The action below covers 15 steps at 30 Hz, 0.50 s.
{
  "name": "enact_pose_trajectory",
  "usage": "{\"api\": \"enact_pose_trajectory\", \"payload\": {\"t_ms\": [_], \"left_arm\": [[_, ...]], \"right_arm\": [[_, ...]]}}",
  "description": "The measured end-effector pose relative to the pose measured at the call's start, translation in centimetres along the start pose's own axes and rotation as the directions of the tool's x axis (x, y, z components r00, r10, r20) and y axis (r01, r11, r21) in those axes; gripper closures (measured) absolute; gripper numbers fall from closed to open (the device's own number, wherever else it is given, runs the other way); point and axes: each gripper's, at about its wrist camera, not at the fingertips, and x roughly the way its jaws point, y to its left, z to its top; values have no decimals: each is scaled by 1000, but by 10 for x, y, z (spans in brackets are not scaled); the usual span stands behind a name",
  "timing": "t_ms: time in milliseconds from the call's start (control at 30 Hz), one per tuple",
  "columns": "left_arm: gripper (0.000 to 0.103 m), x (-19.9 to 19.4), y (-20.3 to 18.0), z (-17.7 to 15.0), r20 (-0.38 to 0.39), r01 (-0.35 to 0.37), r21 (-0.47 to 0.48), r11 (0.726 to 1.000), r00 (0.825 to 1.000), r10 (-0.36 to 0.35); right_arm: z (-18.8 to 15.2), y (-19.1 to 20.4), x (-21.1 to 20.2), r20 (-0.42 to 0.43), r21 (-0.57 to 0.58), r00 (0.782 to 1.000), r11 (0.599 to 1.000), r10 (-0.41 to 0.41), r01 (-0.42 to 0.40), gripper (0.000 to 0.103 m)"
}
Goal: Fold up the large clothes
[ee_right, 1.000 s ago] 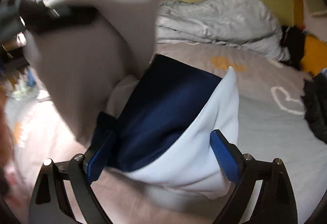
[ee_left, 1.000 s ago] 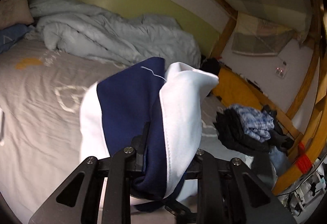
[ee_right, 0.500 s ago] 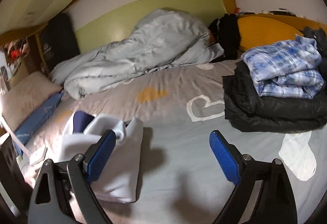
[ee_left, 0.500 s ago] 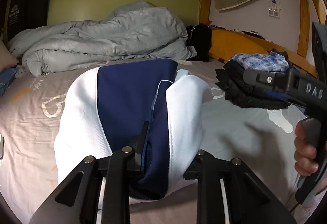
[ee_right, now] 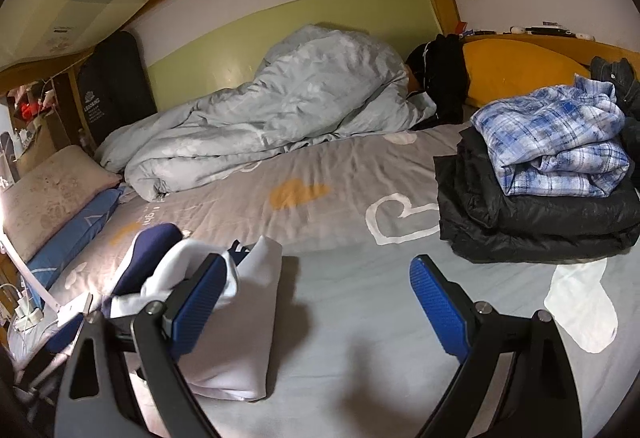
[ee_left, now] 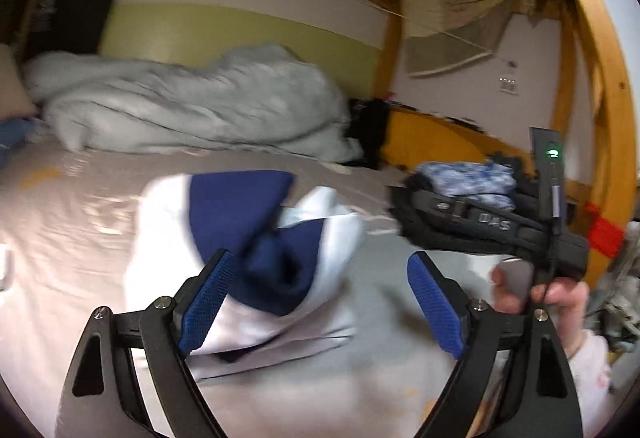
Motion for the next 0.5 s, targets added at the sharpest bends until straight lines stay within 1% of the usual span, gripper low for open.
{"api": "enact_pose_trajectory", "payload": {"t_ms": [67, 100, 167, 200, 267, 333, 367, 400, 433, 467, 500], "left_arm": [[16, -11, 15, 0, 23, -61, -26, 998, 998, 62], [16, -13, 23, 0, 29, -111, -25, 993, 993, 112], [16, -12, 42, -2, 16, -208, -48, 977, 978, 209], [16, -9, 55, -4, -4, -231, -84, 969, 973, 231], [16, 1, 88, -11, -67, -236, -203, 950, 972, 227], [16, 11, 114, -24, -113, -237, -316, 919, 971, 212], [17, 18, 123, -30, -144, -242, -352, 904, 968, 203], [17, 26, 128, -37, -177, -236, -366, 900, 967, 182], [18, 38, 129, -42, -209, -217, -365, 905, 967, 147], [19, 46, 128, -47, -229, -200, -363, 910, 966, 121], [19, 50, 128, -51, -230, -190, -371, 909, 967, 108]], "right_arm": [[0, 4, -1, 2, -6, 1000, 1000, 17, -17, 10], [0, 8, -3, 1, -15, 999, 999, 34, -34, 10], [-1, 18, -6, -3, -24, 997, 997, 77, -77, 10], [-2, 26, -7, -11, -29, 993, 993, 118, -118, 10], [-5, 43, -7, -25, -50, 984, 983, 176, -177, 10], [-9, 62, -7, -41, -85, 978, 974, 206, -209, 12], [-11, 74, -5, -52, -104, 974, 969, 219, -223, 13], [-14, 83, -3, -69, -120, 971, 964, 229, -236, 13], [-16, 91, 0, -91, -134, 968, 961, 233, -243, 16], [-20, 99, 8, -129, -151, 967, 960, 218, -236, 19], [-24, 104, 17, -170, -163, 968, 964, 182, -210, 27]]}}
